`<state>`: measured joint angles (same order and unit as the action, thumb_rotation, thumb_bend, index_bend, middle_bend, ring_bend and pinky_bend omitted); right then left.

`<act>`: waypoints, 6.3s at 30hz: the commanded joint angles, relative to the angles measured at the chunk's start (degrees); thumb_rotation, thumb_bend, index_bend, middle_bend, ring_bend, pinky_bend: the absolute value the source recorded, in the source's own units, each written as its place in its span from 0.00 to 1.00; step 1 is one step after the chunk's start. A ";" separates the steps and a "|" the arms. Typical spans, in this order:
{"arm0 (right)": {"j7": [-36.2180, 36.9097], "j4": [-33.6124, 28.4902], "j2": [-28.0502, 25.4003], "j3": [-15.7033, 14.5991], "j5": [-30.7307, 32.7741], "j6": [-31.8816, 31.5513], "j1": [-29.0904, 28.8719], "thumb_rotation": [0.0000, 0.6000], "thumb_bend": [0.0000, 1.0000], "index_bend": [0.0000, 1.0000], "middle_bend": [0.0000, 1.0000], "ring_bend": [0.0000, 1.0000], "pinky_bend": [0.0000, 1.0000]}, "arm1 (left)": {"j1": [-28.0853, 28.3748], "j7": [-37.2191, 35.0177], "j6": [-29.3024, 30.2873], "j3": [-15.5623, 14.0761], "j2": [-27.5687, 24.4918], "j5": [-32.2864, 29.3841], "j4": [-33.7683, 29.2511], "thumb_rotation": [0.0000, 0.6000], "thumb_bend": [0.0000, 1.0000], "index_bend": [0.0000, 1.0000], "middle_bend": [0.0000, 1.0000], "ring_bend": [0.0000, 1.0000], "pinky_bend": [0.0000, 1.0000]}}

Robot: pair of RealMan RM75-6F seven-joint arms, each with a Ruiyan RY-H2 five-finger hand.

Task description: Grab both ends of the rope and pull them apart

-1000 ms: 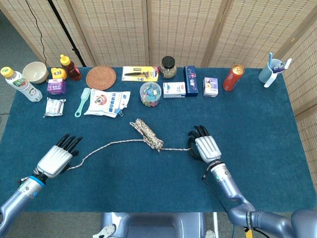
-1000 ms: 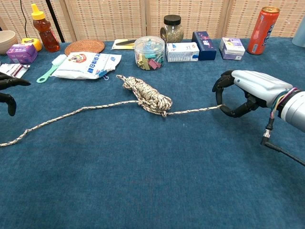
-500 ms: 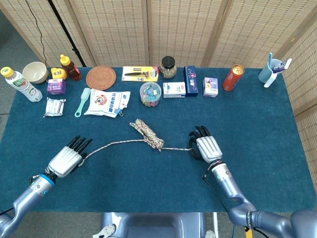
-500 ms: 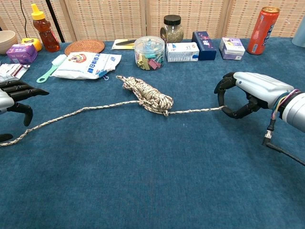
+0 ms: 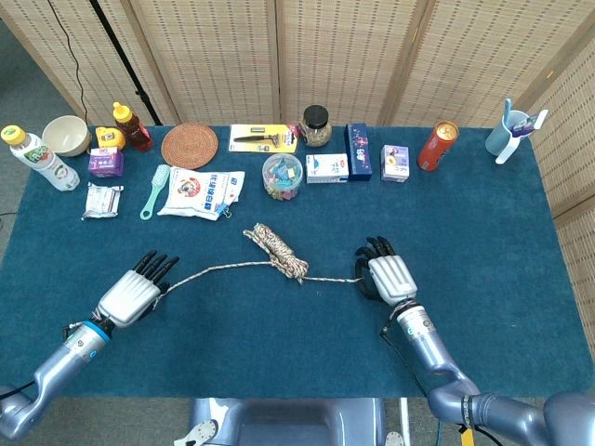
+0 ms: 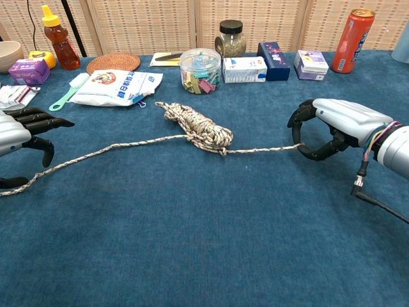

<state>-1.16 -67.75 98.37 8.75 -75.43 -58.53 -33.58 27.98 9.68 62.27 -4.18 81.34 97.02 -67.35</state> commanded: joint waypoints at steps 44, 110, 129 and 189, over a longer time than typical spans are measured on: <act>1.79 2.12 0.39 0.26 0.48 1.03 0.25 1.00 0.52 0.61 0.29 0.10 0.00 | 3.61 -1.31 0.28 -1.48 6.52 0.82 5.16 1.00 0.28 0.55 0.04 0.00 0.00; 2.27 2.03 0.31 0.56 0.32 1.06 0.18 1.00 0.53 0.64 0.32 0.13 0.00 | 3.47 -2.89 1.78 -2.52 4.30 -0.26 3.27 1.00 0.42 0.60 0.07 0.00 0.00; 2.16 0.66 -1.87 1.04 0.34 -0.39 0.85 1.00 0.54 0.66 0.35 0.15 0.00 | 1.98 -5.88 4.92 -0.35 1.57 -2.53 1.24 1.00 0.42 0.67 0.17 0.00 0.00; 2.57 2.72 -12.30 2.23 3.40 -1.99 4.58 1.00 0.55 0.69 0.38 0.18 0.01 | -2.58 -8.72 8.13 4.95 -6.95 -10.43 2.16 1.00 0.42 0.74 0.23 0.04 0.00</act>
<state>1.44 -65.24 86.46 10.94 -72.26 -60.47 -29.24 25.78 1.06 70.25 0.60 74.85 87.08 -65.44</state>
